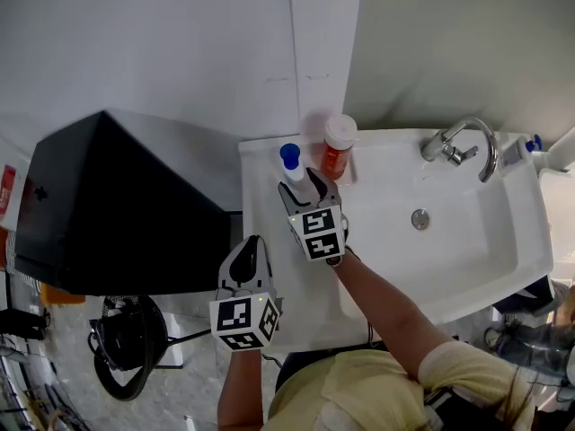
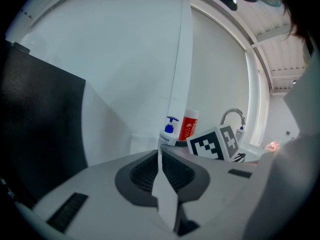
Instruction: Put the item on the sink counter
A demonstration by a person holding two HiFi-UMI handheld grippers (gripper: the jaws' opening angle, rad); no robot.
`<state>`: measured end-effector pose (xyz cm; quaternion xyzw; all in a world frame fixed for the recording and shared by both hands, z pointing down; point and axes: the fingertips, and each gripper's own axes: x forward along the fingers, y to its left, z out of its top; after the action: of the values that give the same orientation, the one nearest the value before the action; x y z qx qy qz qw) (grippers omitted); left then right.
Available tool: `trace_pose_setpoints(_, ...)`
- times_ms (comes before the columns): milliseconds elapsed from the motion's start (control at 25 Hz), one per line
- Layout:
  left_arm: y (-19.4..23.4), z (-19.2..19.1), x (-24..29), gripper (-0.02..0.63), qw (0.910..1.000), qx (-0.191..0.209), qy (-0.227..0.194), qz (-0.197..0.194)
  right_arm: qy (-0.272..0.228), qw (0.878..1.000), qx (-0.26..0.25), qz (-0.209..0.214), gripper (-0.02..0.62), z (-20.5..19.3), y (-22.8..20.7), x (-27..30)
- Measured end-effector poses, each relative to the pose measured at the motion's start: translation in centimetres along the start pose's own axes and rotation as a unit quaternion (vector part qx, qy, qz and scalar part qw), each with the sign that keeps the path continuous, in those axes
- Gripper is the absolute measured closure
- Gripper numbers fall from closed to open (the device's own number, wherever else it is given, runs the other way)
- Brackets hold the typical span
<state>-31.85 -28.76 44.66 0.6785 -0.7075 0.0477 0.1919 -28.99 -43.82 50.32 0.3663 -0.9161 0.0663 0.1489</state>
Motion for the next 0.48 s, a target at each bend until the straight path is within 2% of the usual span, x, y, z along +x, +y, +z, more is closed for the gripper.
trace_pose_setpoints(480, -1.5, 0.2, -0.6, 0.551, 0.9999, 0.001, -0.007, -0.013, 0.001, 1.0, 0.014, 0.007, 0.337, -0.4, -0.1, -3.7)
